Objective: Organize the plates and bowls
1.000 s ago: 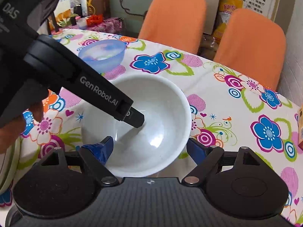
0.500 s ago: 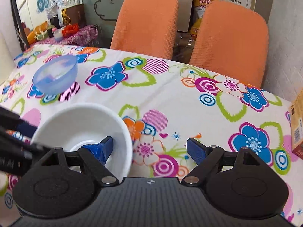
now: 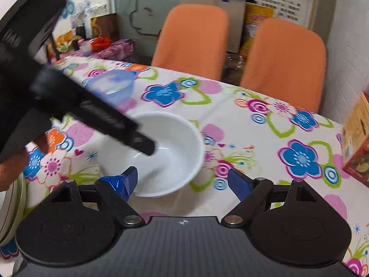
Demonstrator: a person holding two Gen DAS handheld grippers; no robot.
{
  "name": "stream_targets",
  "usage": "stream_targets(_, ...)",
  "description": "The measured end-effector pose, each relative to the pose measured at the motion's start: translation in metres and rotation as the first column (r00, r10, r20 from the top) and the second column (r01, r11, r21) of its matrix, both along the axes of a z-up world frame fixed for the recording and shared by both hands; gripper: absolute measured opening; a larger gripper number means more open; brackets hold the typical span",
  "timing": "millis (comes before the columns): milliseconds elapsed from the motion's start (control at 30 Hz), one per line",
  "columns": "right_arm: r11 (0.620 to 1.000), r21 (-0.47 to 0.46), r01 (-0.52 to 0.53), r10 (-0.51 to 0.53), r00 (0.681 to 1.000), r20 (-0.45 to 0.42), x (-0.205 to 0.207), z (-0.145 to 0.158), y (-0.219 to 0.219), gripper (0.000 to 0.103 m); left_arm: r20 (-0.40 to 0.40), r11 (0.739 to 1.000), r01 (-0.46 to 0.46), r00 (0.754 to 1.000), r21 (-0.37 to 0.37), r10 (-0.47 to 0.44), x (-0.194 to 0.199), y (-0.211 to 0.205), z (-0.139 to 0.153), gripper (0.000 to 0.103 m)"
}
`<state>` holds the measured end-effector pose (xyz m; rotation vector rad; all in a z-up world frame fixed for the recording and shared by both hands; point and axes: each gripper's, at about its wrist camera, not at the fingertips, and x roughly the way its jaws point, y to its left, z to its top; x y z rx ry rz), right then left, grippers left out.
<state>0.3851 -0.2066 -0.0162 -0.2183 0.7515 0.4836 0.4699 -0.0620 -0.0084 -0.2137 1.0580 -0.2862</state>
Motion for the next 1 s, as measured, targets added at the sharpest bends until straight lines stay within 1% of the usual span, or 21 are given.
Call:
stream_targets(100, 1.0, 0.0, -0.028, 0.028, 0.999, -0.027, 0.004, -0.008, 0.011, 0.072, -0.011, 1.0, 0.012, 1.0, 0.006, -0.012, 0.004, -0.005, -0.004, 0.051)
stream_targets(300, 0.997, 0.08, -0.017, 0.026, 0.994, -0.106, 0.02, -0.018, 0.013, 0.072, -0.028, 1.0, 0.004, 1.0, 0.01, -0.004, 0.01, -0.006, -0.014, 0.051)
stream_targets(367, 0.993, 0.115, -0.005, 0.021, 0.99, -0.142, 0.025, -0.019, 0.014, 0.072, -0.031, 1.0, 0.003, 1.0, 0.009, -0.002, 0.012, -0.007, -0.016, 0.047)
stream_targets(400, 0.993, 0.122, -0.001, 0.02, 0.987, -0.158, 0.027, -0.02, 0.015, 0.072, -0.038, 1.0, 0.009, 0.999, 0.006, -0.009, 0.013, -0.009, -0.016, 0.041)
stream_targets(433, 0.992, 0.126, 0.001, 0.021, 0.985, -0.173, 0.028, -0.021, 0.017, 0.072, -0.047, 1.0, 0.016, 0.999, -0.005, -0.016, 0.015, -0.01, -0.016, 0.041)
stream_targets(500, 0.99, 0.137, 0.014, 0.015, 0.978, -0.206, 0.031, -0.022, 0.02, 0.073, -0.086, 0.998, 0.019, 0.996, -0.052, -0.023, 0.02, -0.01, -0.016, 0.04)
stream_targets(533, 0.99, 0.14, 0.02, 0.01, 0.977, -0.214, 0.032, -0.021, 0.021, 0.073, -0.095, 0.999, 0.011, 0.995, -0.053, -0.016, 0.022, -0.011, -0.015, 0.04)
stream_targets(600, 0.989, 0.149, 0.023, 0.012, 0.973, -0.229, 0.033, -0.021, 0.02, 0.073, -0.097, 0.998, 0.025, 0.995, -0.049, -0.03, 0.024, -0.012, -0.015, 0.04)
stream_targets(800, 0.991, 0.127, 0.036, -0.006, 0.973, -0.23, 0.03, -0.016, 0.024, 0.073, -0.101, 0.999, 0.006, 0.995, -0.043, -0.01, 0.02, -0.013, -0.011, 0.04)
stream_targets(900, 0.987, 0.156, 0.04, -0.003, 0.973, -0.231, 0.028, -0.007, 0.02, 0.073, -0.089, 0.998, 0.013, 0.996, -0.067, -0.019, 0.017, -0.009, -0.001, 0.04)
stream_targets(1000, 0.987, 0.155, 0.038, -0.003, 0.977, -0.215, 0.021, 0.005, 0.021, 0.073, -0.072, 0.997, 0.008, 0.997, -0.076, -0.013, 0.01, -0.007, 0.011, 0.04)
